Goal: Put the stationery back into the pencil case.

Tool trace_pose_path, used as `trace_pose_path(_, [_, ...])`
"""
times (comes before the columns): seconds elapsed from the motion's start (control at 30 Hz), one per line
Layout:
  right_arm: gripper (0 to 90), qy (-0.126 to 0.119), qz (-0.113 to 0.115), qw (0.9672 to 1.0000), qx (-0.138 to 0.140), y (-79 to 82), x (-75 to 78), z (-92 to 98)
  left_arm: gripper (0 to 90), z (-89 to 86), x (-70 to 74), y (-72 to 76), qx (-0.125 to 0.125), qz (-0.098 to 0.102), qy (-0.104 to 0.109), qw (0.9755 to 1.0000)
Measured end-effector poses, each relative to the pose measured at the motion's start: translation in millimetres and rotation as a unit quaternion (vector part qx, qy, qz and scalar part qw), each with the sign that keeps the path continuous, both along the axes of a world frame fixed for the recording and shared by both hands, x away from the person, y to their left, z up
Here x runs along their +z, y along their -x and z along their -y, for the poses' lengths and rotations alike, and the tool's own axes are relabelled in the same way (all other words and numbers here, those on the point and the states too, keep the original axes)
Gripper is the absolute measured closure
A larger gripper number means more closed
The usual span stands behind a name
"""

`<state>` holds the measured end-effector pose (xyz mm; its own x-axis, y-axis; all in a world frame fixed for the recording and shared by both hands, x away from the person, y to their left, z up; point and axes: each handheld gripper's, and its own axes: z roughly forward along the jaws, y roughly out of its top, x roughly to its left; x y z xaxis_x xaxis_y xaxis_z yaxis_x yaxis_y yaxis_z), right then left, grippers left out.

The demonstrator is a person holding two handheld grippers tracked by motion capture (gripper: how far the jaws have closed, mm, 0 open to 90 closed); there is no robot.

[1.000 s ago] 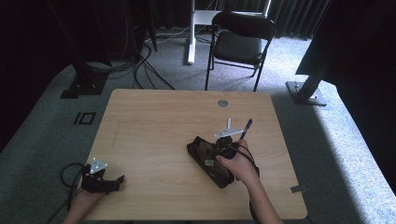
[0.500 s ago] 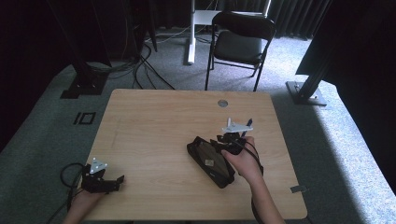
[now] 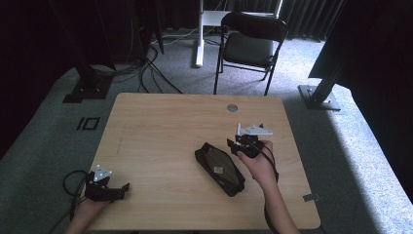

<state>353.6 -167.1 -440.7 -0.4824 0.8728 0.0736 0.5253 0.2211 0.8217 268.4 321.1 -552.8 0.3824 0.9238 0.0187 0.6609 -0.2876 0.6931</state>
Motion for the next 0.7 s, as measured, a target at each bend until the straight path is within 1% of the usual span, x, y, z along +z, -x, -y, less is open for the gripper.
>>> trace_pose_path(0.1, [59.1, 0.003, 0.004, 1.0, -0.006, -1.2, -0.6, 1.3, 0.6, 0.0, 0.0, 0.0, 0.0, 0.0, 0.0, 1.0])
trace_pose_path(0.13, [59.1, 0.001, 0.011, 0.9998, -0.017, -3.3, -1.3, 4.3, 0.6, 0.0, 0.0, 0.0, 0.0, 0.0, 0.0, 1.0])
trace_pose_path(0.2, [58.1, 0.004, 0.016, 0.9995, -0.028, -5.7, -2.7, 7.5, 0.6, 0.2, 0.0, 0.1, 0.001, 0.0, 0.001, 1.0])
trace_pose_path(0.23, [57.9, 0.001, 0.017, 0.9992, -0.035, -7.1, -3.6, 9.3, 0.6, 0.1, 0.0, 0.1, 0.001, 0.0, 0.001, 1.0])
trace_pose_path(0.3, [57.8, 0.0, 0.019, 0.999, -0.04, -8.6, -4.7, 11.2, 0.6, 0.2, 0.0, 0.1, 0.001, 0.0, 0.001, 1.0])
trace_pose_path(0.4, [55.2, 0.005, 0.023, 0.9977, -0.063, -15.3, -10.7, 19.2, 0.6, 0.1, 0.0, 0.1, 0.001, 0.0, 0.001, 1.0])
trace_pose_path(0.6, [54.9, 0.008, 0.021, 0.9949, -0.098, -25.2, -20.3, 31.9, 0.6, 0.2, 0.0, 0.1, 0.001, 0.0, 0.001, 1.0])
trace_pose_path(0.7, [54.7, 0.005, 0.02, 0.9927, -0.119, -30.0, -26.1, 38.9, 0.6, 0.1, 0.0, 0.1, 0.001, 0.0, 0.001, 1.0])
